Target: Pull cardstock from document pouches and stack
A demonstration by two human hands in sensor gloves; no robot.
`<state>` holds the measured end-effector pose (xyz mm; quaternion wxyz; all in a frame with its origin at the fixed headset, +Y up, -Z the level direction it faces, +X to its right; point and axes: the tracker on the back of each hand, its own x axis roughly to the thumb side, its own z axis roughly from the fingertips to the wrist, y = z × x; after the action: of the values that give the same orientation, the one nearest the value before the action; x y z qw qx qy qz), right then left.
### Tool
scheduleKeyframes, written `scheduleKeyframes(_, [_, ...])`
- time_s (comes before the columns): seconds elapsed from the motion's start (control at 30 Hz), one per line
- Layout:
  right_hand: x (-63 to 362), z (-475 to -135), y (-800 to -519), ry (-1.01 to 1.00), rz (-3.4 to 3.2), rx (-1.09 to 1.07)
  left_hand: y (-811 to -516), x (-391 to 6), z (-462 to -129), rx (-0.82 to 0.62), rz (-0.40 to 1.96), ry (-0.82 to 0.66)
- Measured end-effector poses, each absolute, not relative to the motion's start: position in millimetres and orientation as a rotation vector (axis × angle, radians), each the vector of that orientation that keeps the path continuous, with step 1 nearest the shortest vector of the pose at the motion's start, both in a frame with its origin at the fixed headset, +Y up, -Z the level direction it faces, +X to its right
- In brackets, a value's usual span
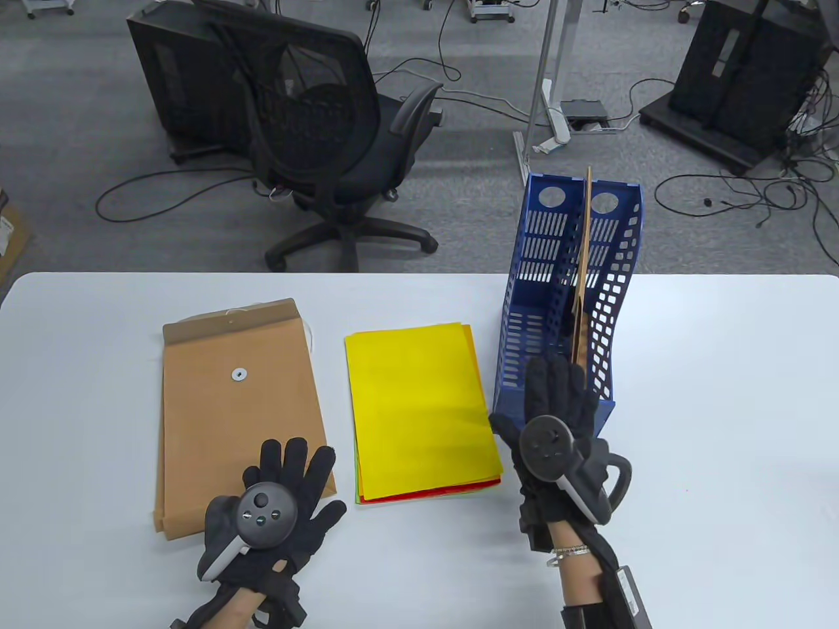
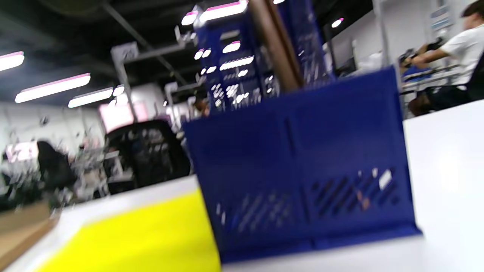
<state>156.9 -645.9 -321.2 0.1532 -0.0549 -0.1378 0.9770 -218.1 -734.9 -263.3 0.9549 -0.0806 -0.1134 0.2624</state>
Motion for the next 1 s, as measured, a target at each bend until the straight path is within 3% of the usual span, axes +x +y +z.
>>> scheduleKeyframes(0.13, [174.7, -340.1, -624.5, -0.570, 2.664, -0.256, -741.7, -219.5, -265.0, -0.200, 0.528, -0.230])
scheduleKeyframes(0.27, [183.2, -366.5, -615.8, -0.508, 2.581, -0.337, -745.3, -219.6, -266.6, -0.223, 0.552, -0.239])
scheduleKeyframes(0.5, [190.2, -401.0, -627.7, -0.313, 2.530, -0.422, -747.4, -218.1, -264.4, -0.234, 0.542, -0.258])
scheduleKeyframes(0.77, [194.4, -406.6, -645.8, -0.255, 2.434, -0.456, -746.4, -218.4, -262.8, -0.219, 0.546, -0.266])
scheduleKeyframes(1.0, [195.3, -383.0, -607.2, -0.665, 2.336, -0.403, -746.1, -218.0, -262.1, -0.208, 0.565, -0.278])
